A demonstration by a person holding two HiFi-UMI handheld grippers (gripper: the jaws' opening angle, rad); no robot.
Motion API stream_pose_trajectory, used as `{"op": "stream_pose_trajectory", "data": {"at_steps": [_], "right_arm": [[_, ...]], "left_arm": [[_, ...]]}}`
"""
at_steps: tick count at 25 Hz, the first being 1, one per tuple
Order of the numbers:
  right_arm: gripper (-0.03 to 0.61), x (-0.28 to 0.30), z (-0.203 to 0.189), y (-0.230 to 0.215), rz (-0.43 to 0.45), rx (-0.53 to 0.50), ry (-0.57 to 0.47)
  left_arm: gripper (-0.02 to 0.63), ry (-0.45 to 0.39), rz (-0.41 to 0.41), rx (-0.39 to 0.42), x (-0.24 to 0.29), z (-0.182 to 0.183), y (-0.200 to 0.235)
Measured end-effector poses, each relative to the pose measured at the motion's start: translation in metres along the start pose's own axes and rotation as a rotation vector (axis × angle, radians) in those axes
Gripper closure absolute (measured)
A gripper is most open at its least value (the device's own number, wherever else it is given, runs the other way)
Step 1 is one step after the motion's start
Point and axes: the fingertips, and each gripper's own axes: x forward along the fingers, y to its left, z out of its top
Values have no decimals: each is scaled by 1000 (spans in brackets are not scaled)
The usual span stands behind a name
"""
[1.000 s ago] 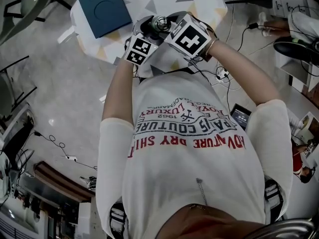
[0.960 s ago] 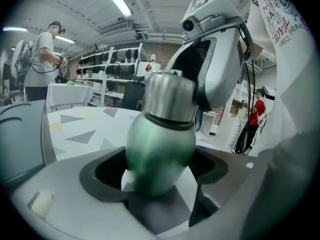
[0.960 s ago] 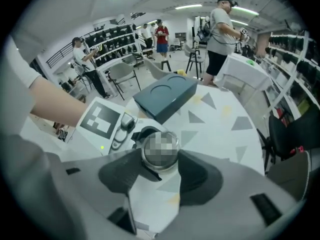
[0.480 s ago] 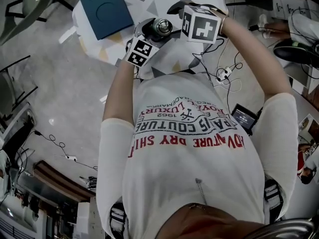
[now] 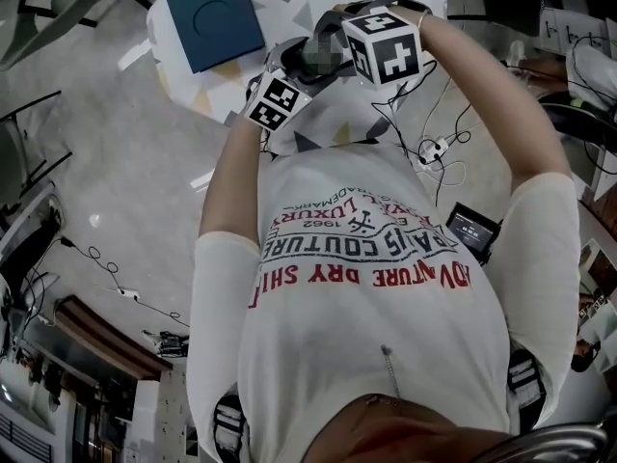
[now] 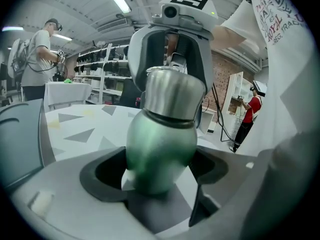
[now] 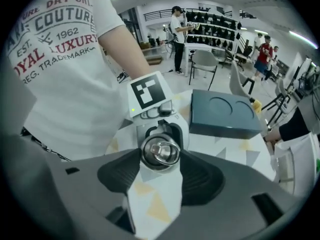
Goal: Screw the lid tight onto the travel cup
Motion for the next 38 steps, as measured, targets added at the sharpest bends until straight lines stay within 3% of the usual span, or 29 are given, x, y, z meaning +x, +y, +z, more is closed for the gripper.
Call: {"op": "stream_pose_trajectory", "data": {"at_steps": [5,10,18,26,31,38], "right_arm": [[327,0,2,2,-2,36,-21],[328,2,1,-1,-62,179,-48],[328,3,-4,-6,-197,549,-114],[339,4,-10,-8,-360,960,-252],[339,6,-11,-10,-385,995,-260],[291,-7,-10,-9,-349,785,-214]], "left_arm": [[227,3,-1,-3,-1,-1,-1],[227,5,-4,-2,-1,-3,0],[227,7,-5,-1,2,-4,2],[225,8,-11,-5,2,-2,2],[225,10,-14,-6,2,-4,2],[225,10,-12,-5,2,-3,3]]}}
